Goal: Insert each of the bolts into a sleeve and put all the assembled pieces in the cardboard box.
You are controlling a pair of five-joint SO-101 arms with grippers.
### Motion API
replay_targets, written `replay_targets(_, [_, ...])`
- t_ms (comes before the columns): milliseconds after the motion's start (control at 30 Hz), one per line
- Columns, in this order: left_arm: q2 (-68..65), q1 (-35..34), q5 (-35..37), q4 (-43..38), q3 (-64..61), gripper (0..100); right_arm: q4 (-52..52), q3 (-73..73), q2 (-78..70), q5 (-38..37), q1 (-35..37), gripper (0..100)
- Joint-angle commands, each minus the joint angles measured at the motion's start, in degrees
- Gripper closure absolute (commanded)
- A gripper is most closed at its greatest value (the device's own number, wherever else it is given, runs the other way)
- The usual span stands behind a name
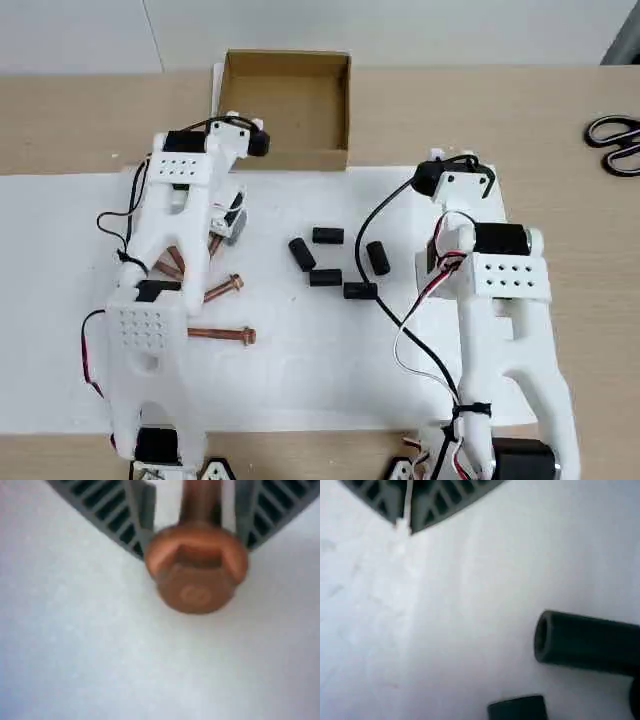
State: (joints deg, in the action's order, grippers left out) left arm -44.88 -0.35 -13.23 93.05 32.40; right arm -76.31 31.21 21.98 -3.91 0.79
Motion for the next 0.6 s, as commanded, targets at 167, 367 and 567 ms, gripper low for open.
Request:
replay_targets(167, [-3.6,0.5,-1.0,1.2,1.7,95,-0.5,-2.4,0.2,-0.6,-0.6,99.5])
replay_targets(367, [-3.6,0.5,-1.0,1.2,1.8,100,-0.5,-2.4,0.2,-0.6,-0.6,99.5])
replay_targets(567, [-3.5,0.9,-1.0,4.4,5.3,99,-0.5,-2.4,0.2,-0.6,-0.6,99.5])
